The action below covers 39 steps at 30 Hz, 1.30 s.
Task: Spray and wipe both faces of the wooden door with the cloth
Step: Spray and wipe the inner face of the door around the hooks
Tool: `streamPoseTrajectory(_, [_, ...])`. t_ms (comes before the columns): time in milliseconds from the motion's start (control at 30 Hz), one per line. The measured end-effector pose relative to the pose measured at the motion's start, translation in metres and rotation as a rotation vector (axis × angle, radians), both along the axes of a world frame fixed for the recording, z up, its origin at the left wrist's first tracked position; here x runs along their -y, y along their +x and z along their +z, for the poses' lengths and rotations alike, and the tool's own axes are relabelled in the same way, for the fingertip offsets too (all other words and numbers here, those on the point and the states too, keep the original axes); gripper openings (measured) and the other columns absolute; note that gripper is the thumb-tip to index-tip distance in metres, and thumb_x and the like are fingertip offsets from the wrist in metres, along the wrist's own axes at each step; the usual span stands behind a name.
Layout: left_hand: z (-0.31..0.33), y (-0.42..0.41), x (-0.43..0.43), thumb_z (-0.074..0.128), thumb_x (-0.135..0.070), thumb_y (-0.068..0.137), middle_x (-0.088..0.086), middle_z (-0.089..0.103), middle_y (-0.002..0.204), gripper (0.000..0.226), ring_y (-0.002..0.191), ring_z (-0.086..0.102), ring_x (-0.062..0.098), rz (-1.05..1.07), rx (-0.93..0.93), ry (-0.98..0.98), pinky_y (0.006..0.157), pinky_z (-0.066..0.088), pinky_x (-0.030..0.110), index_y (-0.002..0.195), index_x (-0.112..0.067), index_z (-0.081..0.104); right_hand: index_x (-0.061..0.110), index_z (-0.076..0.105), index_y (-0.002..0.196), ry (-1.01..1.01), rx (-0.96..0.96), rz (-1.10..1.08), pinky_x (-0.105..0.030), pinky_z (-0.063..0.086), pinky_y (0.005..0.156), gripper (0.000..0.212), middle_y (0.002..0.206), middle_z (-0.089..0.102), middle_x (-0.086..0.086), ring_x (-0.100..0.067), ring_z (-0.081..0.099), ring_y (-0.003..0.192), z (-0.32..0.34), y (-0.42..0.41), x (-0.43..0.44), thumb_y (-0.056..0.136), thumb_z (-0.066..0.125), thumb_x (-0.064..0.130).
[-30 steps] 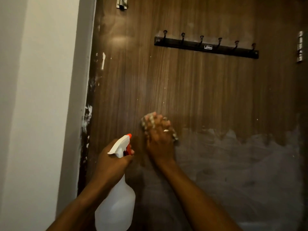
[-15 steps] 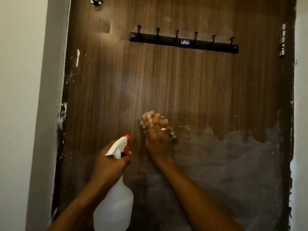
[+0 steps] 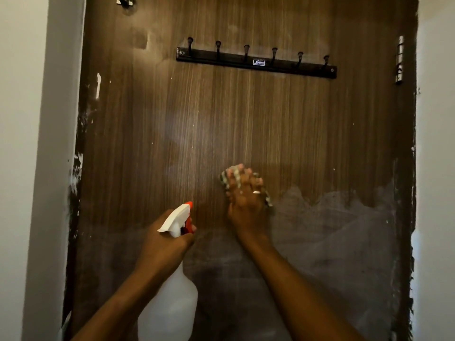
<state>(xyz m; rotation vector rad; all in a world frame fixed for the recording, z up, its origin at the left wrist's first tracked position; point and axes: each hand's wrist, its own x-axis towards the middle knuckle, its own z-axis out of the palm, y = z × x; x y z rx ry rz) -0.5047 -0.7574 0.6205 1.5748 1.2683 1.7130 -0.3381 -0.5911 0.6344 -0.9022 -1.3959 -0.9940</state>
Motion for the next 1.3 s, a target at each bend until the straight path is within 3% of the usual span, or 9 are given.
streamPoseTrajectory(133, [-0.001,0.018,0.000,0.065,0.003,0.080,0.017,0.054,0.128,0.058,0.117,0.052,0.033,-0.019,-0.005,0.002,0.098,0.042,0.043,0.133,-0.006,0.043,0.024,0.037,0.150,-0.054,0.183,-0.030,-0.051,0.028,0.117,0.057,0.155,0.038,-0.008,-0.029,0.031,0.146,-0.071,0.041,0.009,0.098,0.056,0.013])
streamPoseTrajectory(267, [-0.008,0.036,0.001,0.064,0.002,0.082,0.009,0.054,0.120,0.056,0.115,0.053,0.032,-0.042,0.014,-0.021,0.093,0.043,0.038,0.133,-0.007,0.044,0.024,0.032,0.151,-0.091,-0.095,-0.060,-0.054,0.032,0.114,0.053,0.155,0.038,-0.008,-0.029,0.034,0.144,-0.062,0.089,0.007,0.099,0.039,0.014])
streamPoseTrajectory(433, [-0.003,0.059,-0.002,0.064,0.004,0.081,0.016,0.055,0.124,0.056,0.115,0.052,0.034,-0.031,0.037,-0.023,0.096,0.043,0.042,0.133,-0.004,0.044,0.019,0.045,0.147,-0.087,-0.271,0.003,-0.052,0.031,0.115,0.051,0.153,0.042,-0.008,-0.031,0.039,0.140,-0.001,0.072,-0.005,0.095,0.047,0.018])
streamPoseTrajectory(633, [-0.005,0.101,-0.005,0.064,0.002,0.081,0.007,0.052,0.116,0.056,0.112,0.051,0.029,-0.010,0.035,0.005,0.096,0.041,0.040,0.133,-0.006,0.043,0.025,0.043,0.148,-0.072,0.270,0.005,-0.049,0.030,0.117,0.046,0.152,0.044,-0.006,-0.027,0.037,0.143,-0.087,0.108,0.007,0.103,0.048,0.024])
streamPoseTrajectory(767, [-0.019,0.123,0.000,0.064,0.002,0.082,0.015,0.056,0.118,0.048,0.111,0.054,0.032,-0.014,0.085,-0.043,0.097,0.043,0.045,0.125,-0.011,0.046,0.020,0.051,0.143,-0.104,-0.079,-0.011,-0.053,0.038,0.109,0.041,0.149,0.046,-0.008,-0.029,0.042,0.139,-0.087,0.185,0.004,0.106,0.037,0.026])
streamPoseTrajectory(900, [-0.022,0.142,0.007,0.061,0.002,0.084,0.007,0.052,0.107,0.049,0.098,0.051,0.024,0.016,0.087,-0.061,0.090,0.043,0.040,0.128,-0.009,0.044,0.022,0.046,0.146,-0.029,-0.203,0.030,-0.051,0.032,0.114,0.046,0.152,0.043,-0.005,-0.029,0.042,0.138,-0.018,0.180,0.004,0.101,0.037,0.023])
streamPoseTrajectory(1100, [-0.014,0.183,0.015,0.060,0.004,0.083,0.013,0.052,0.115,0.055,0.105,0.051,0.031,0.045,0.043,-0.039,0.094,0.041,0.045,0.134,-0.006,0.042,0.025,0.042,0.149,-0.012,0.290,0.041,-0.049,0.031,0.115,0.048,0.153,0.042,-0.005,-0.028,0.037,0.142,-0.075,0.195,0.004,0.102,0.044,0.014])
streamPoseTrajectory(1200, [-0.020,0.199,0.017,0.061,0.003,0.083,0.014,0.057,0.113,0.051,0.099,0.054,0.026,0.029,0.033,-0.046,0.088,0.044,0.042,0.130,-0.009,0.045,0.021,0.049,0.145,-0.078,0.100,0.014,-0.053,0.036,0.111,0.046,0.152,0.042,-0.008,-0.030,0.040,0.141,-0.113,0.267,-0.004,0.099,0.050,0.016])
streamPoseTrajectory(1300, [-0.027,0.210,0.017,0.063,0.000,0.082,0.013,0.059,0.116,0.053,0.105,0.056,0.029,0.033,0.039,-0.060,0.092,0.046,0.046,0.131,-0.011,0.045,0.019,0.044,0.146,-0.152,-0.208,-0.010,-0.058,0.036,0.112,0.047,0.151,0.043,-0.010,-0.032,0.039,0.140,-0.080,0.316,-0.006,0.100,0.050,0.025])
